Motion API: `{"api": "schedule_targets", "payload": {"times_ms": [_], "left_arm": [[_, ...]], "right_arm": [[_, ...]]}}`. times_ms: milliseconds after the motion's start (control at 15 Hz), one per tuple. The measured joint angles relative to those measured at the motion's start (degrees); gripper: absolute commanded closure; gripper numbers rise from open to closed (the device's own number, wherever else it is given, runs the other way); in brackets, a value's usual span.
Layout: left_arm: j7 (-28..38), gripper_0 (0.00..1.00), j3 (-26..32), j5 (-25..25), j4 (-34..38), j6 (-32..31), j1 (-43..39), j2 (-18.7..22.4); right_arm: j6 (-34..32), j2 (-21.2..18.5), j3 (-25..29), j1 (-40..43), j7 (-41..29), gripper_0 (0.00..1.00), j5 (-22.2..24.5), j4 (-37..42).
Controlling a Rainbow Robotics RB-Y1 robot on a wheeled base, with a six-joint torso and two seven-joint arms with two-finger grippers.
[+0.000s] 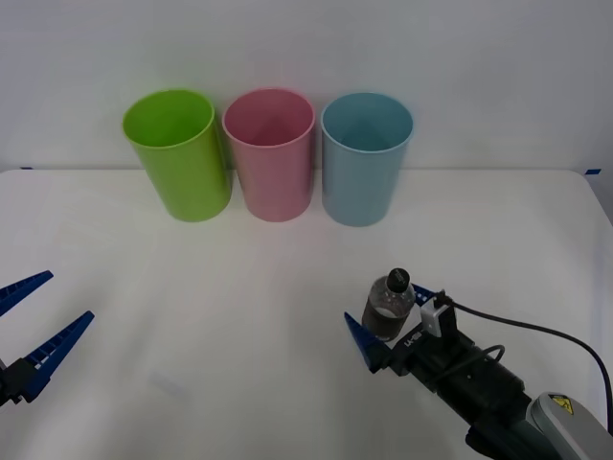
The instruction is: Grasp the object on the table and drop it into the matching bin: aluminum can to the light blue bin, PET bottle to the pink bin.
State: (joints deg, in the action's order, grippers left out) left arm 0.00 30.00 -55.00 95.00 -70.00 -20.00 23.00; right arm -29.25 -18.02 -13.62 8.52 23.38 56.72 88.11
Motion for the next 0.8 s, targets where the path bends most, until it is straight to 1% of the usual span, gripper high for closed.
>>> {"api": "schedule_targets", "payload": {"times_ms": [67, 133, 200, 800], "left_arm": [[0.0, 0.00, 0.0, 0.0, 0.0, 0.0, 0.0, 0.0], [0.0, 0.00, 0.0, 0.0, 0.0, 0.0, 0.0, 0.0], [0.0, 0.00, 0.0, 0.0, 0.0, 0.0, 0.0, 0.0], [0.0, 0.00, 0.0, 0.0, 0.0, 0.0, 0.0, 0.0]], "right_arm": [[0.0, 0.0, 0.0, 0.0, 0.0, 0.65, 0.0, 0.0], [0.0, 0.0, 0.0, 0.0, 0.0, 0.92, 0.0, 0.0], [0.0, 0.0, 0.0, 0.0, 0.0, 1.00, 0.0, 0.0], [-0.1, 0.0, 0.0, -0.3, 0.2, 1.00, 0.0, 0.0]]}}
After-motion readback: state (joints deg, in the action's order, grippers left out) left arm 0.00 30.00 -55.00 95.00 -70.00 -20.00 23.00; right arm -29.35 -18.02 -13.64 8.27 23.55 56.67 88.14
